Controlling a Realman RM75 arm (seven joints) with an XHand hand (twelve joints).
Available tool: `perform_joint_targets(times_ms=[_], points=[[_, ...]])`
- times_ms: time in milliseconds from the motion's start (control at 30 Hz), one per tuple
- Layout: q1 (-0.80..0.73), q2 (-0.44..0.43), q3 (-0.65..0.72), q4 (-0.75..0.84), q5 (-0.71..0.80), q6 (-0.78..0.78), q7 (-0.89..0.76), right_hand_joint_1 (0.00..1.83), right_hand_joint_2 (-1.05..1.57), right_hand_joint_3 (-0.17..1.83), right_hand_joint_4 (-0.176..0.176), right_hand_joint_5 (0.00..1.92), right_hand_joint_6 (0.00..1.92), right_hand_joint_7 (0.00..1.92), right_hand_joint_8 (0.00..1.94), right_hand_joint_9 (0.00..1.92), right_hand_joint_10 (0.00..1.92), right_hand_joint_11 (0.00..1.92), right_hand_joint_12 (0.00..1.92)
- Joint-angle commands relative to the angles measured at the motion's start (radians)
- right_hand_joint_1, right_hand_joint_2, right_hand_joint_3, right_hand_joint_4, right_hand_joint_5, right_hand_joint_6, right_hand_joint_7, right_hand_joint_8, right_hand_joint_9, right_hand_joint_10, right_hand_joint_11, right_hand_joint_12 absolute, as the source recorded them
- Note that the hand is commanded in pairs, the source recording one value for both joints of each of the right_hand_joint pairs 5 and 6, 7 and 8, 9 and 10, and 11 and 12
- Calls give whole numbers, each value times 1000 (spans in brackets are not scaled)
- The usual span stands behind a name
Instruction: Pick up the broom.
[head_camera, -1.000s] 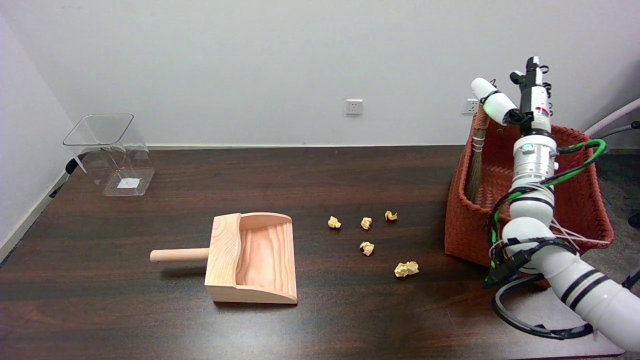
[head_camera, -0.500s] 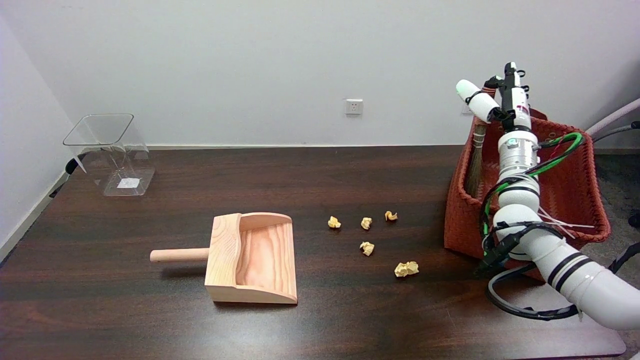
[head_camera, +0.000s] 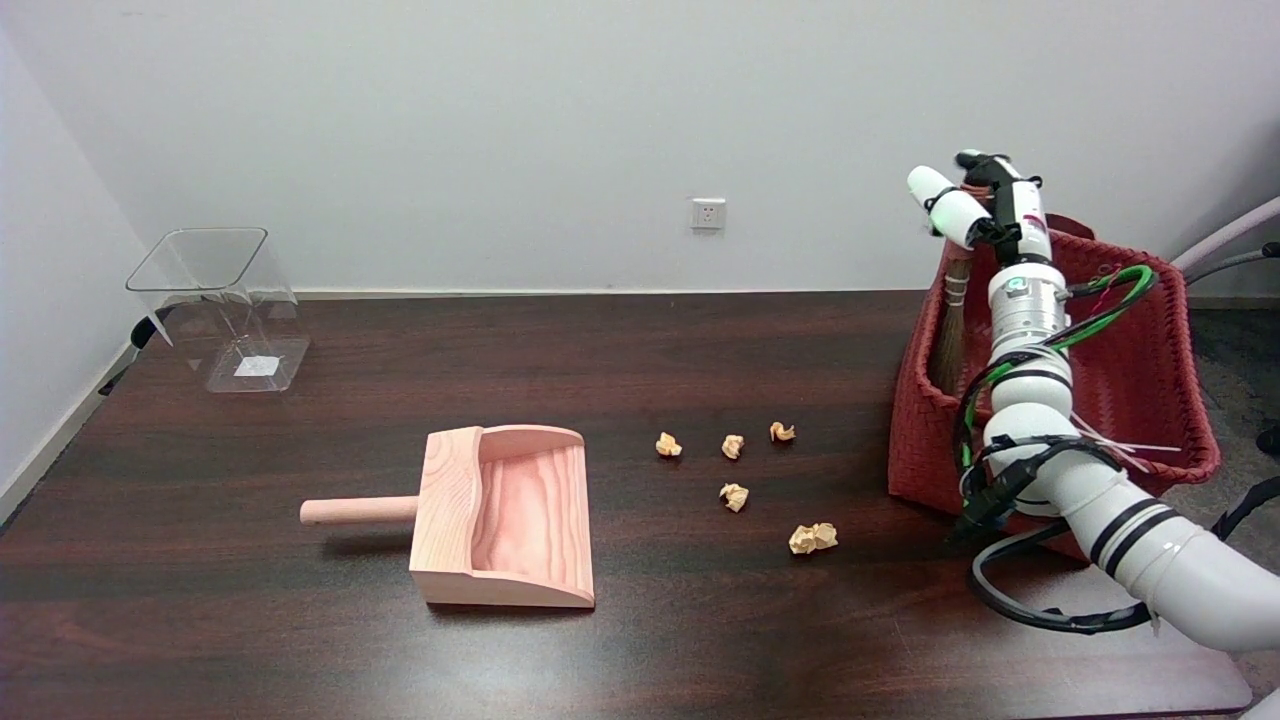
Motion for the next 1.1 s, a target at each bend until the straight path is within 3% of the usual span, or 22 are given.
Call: perform_joint_targets(times_ms=[33, 233, 300, 433, 633, 833, 1000, 1100], points=[[-66, -2, 15, 110, 38, 124, -138, 703, 1053, -175, 0, 832, 832, 1633, 1633, 832, 832, 832, 832], [-144, -15, 75, 175, 38, 138, -199, 746, 1034, -175, 0, 1149, 1149, 1671, 1671, 1149, 1149, 1149, 1149], [-162, -18, 79, 199, 38, 159, -199, 729, 1055, -175, 0, 1346, 1346, 1761, 1761, 1346, 1346, 1346, 1346], [-195, -24, 93, 260, -13, 200, -199, 745, 1115, -175, 0, 1541, 1541, 1920, 1920, 1541, 1541, 1541, 1541], [-226, -30, 105, 338, -77, 236, -199, 748, 1214, -175, 0, 1893, 1893, 1920, 1920, 1893, 1893, 1893, 1893], [-234, -33, 92, 422, -144, 268, -192, 752, 1358, -162, 0, 1920, 1920, 1920, 1920, 1920, 1920, 1920, 1920], [-236, -34, 63, 502, -198, 295, -199, 757, 1571, 77, 0, 1920, 1920, 1920, 1920, 1920, 1920, 1920, 1920], [-236, -34, 37, 553, -214, 324, -201, 794, 1571, 168, 0, 1920, 1920, 1920, 1920, 1920, 1920, 1920, 1920]])
